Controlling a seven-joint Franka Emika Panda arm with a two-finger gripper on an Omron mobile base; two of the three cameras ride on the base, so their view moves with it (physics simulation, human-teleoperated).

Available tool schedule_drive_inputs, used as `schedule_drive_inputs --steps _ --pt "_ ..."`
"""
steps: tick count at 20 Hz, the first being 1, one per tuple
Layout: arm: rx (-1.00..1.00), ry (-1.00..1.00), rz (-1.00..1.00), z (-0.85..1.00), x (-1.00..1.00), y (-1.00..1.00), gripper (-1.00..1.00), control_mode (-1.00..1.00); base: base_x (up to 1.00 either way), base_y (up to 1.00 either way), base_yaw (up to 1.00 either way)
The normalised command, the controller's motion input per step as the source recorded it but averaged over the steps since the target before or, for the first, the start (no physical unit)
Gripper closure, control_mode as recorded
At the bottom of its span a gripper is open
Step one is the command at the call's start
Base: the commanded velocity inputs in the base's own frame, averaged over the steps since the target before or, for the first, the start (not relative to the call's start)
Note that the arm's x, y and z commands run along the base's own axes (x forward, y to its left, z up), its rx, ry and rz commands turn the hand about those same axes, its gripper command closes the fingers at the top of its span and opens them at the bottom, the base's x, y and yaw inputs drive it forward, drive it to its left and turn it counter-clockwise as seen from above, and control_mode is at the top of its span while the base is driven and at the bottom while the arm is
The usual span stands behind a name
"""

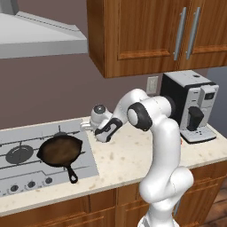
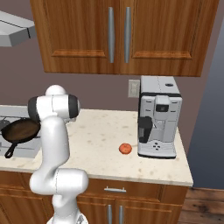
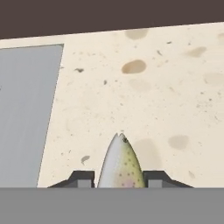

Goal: Place both pans onto different burners. Then place the squash and the fish on different pans.

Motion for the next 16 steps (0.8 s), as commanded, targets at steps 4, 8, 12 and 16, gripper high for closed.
schedule_drive_inputs --steps 4,8,12,16 --pt "0.03 0.0 -0.03 0.0 -0.01 0.0 1.0 -1.0 0.0 0.0 0.0" --pt "0.05 0.0 0.0 0.2 0.0 0.0 1.0 -1.0 0.0 0.0 0.0" --pt "0.05 0.0 0.0 0.38 0.0 0.0 1.0 -1.0 0.0 0.0 0.0" --pt "0.03 0.0 0.0 0.43 -0.1 -0.09 1.0 -1.0 0.0 0.0 0.0"
